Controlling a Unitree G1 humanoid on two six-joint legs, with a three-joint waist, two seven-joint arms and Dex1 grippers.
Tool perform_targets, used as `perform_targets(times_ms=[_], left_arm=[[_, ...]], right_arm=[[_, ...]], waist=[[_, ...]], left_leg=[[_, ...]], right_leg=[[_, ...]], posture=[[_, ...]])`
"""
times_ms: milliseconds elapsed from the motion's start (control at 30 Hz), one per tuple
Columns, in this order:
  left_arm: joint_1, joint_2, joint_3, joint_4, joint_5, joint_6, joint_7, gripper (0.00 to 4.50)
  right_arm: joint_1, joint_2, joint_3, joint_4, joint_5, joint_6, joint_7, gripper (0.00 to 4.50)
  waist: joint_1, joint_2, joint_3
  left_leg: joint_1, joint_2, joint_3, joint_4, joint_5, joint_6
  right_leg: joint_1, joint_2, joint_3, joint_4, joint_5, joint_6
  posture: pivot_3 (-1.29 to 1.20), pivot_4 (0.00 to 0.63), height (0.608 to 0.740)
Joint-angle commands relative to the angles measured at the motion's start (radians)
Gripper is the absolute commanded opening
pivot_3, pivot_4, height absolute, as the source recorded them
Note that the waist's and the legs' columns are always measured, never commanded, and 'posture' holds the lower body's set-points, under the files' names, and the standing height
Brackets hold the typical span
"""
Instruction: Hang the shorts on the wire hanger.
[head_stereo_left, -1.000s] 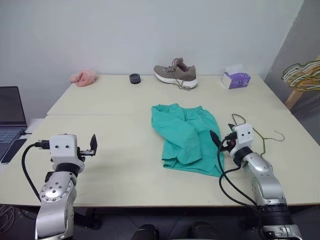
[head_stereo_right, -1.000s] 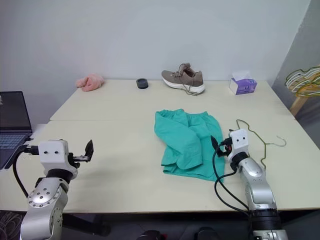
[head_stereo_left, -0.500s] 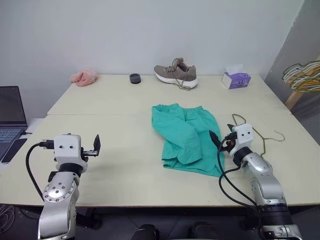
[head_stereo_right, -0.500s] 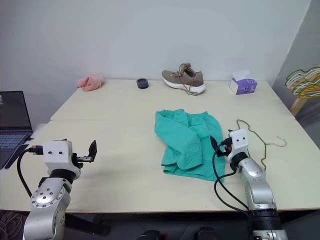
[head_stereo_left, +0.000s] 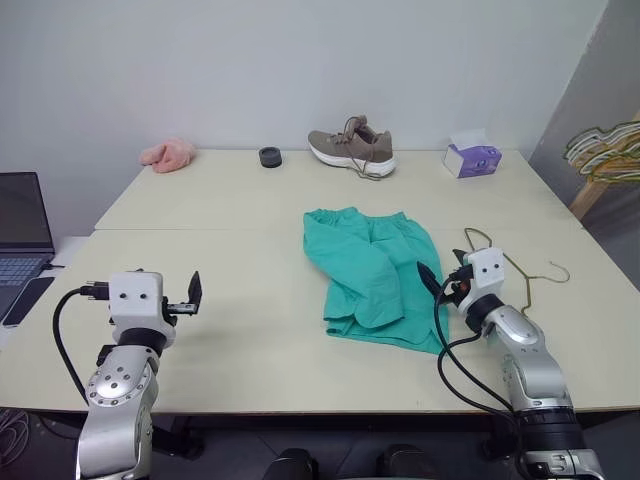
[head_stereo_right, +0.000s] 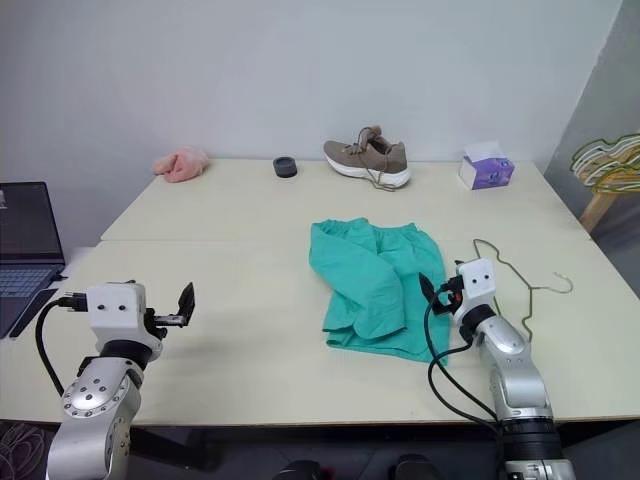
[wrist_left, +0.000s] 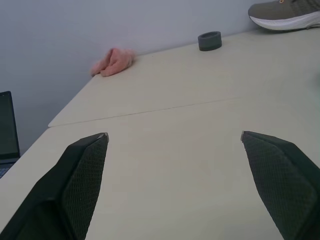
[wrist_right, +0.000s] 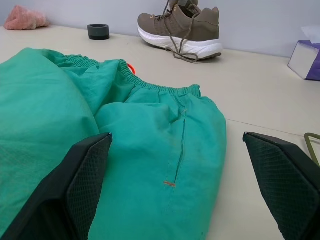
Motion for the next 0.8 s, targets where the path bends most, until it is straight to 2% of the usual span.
perform_targets(times_ms=[33,267,433,667,800], left_arm=[[-0.009,0.012,0.002,-0.036,-0.006,-0.024,-0.017,4.50],[-0.007,0.011,-0.006,-0.039,-0.015,-0.036,-0.050,4.50],[0.002,0.020,-0.033,-0.040,-0.022,-0.051,-0.102,4.50],[0.000,0.068,-0.074,-0.078,-0.160,-0.039,-0.300,4.50],[-0.005,0.133,-0.101,-0.088,-0.223,0.012,-0.402,4.50]], right_arm=[[-0.021,-0.002,-0.013,-0.036,0.013,-0.008,0.007,4.47],[-0.019,-0.013,-0.014,-0.041,0.012,-0.010,0.019,4.47],[0.004,-0.070,-0.017,-0.072,0.025,-0.004,0.091,4.47],[0.119,-0.253,-0.017,-0.194,0.149,0.152,0.335,4.47],[0.166,-0.353,-0.015,-0.187,0.122,0.091,0.437,4.47]], waist=[[0.000,0.000,0.000],[0.000,0.000,0.000],[-0.002,0.000,0.000],[-0.005,0.000,0.000],[-0.009,0.002,-0.001]], left_leg=[[0.000,0.000,0.000,0.000,0.000,0.000],[0.000,0.000,0.000,0.000,0.000,0.000],[0.000,0.000,0.001,0.000,0.000,0.000],[0.000,0.000,0.001,0.000,0.000,0.000],[0.000,0.000,0.001,0.000,0.000,0.000]], right_leg=[[0.000,0.000,0.000,0.000,0.000,0.000],[0.000,0.000,0.000,0.000,0.000,0.000],[0.000,0.000,0.000,0.000,0.000,0.000],[0.000,0.000,0.000,-0.001,0.000,0.000],[0.001,0.000,0.000,-0.001,0.000,0.000]], posture=[[-0.01,0.000,0.740],[-0.02,0.000,0.740],[-0.05,0.000,0.740],[-0.09,0.000,0.740],[-0.11,0.000,0.740]])
